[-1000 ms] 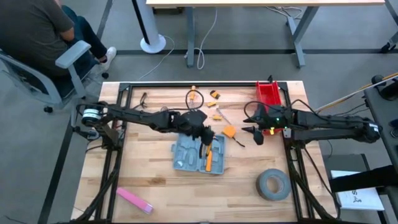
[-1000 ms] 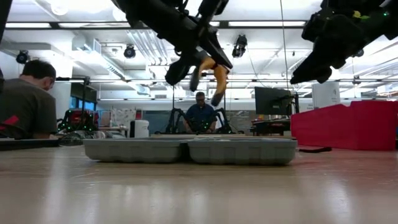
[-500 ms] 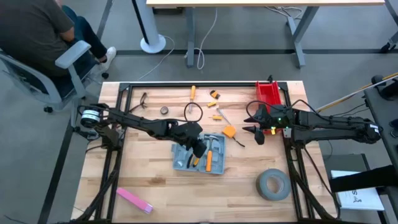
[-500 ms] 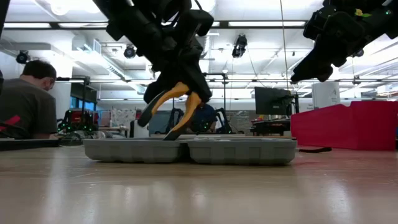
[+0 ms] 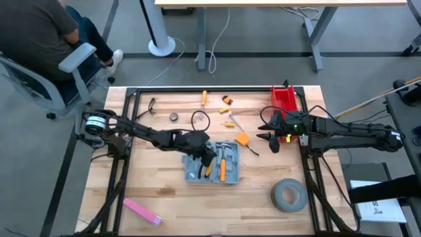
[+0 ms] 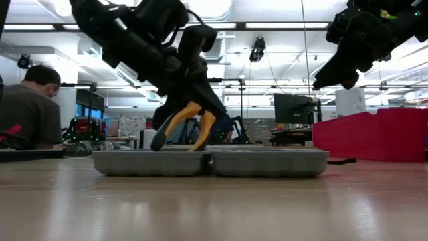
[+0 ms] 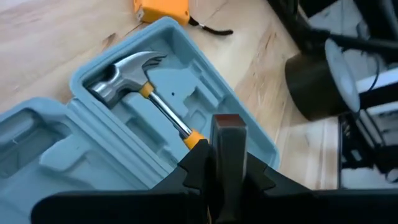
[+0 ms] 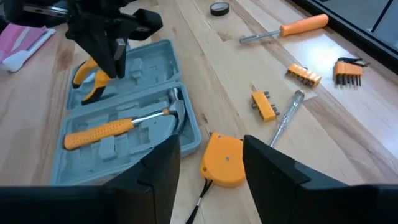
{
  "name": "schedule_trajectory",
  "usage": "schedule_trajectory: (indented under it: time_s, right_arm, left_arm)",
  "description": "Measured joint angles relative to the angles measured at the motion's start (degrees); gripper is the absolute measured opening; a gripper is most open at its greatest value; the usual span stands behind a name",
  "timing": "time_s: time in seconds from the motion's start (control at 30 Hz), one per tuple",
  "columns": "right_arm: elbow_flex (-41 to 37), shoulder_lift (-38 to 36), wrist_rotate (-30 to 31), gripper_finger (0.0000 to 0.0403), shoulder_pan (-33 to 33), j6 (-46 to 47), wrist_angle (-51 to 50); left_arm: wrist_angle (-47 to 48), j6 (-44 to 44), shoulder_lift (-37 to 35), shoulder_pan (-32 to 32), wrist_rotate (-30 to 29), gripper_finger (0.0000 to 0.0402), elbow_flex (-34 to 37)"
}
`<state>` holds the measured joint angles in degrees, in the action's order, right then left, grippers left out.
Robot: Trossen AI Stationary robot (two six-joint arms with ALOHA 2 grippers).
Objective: Prefit tool cases
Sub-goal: Put the yellow pliers into the gray pre-fit tool case
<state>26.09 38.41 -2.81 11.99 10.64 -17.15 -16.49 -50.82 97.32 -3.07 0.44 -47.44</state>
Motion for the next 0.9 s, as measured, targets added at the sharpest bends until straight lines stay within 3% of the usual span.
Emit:
schedule_trajectory:
  time_s: [0.3, 0.57, 0.9]
  right_arm:
    - [0.0, 0.0, 0.0, 0.0147, 0.0, -0.3, -0.1]
    - [0.0, 0.0, 0.5, 0.0142, 0.0, -0.8, 0.0]
    - [0.1, 0.0, 0.4, 0.013, 0.0, -0.8, 0.0]
  left_arm:
    - [-2.6, -3.9, 0.0, -0.2, -1.5, 0.0031, 2.2]
    - [3.6, -3.5, 0.0, -0.5, -1.5, 0.0101, -0.4]
    - [5.1, -3.2, 0.0, -0.7, -3.1, 0.0113, -0.9]
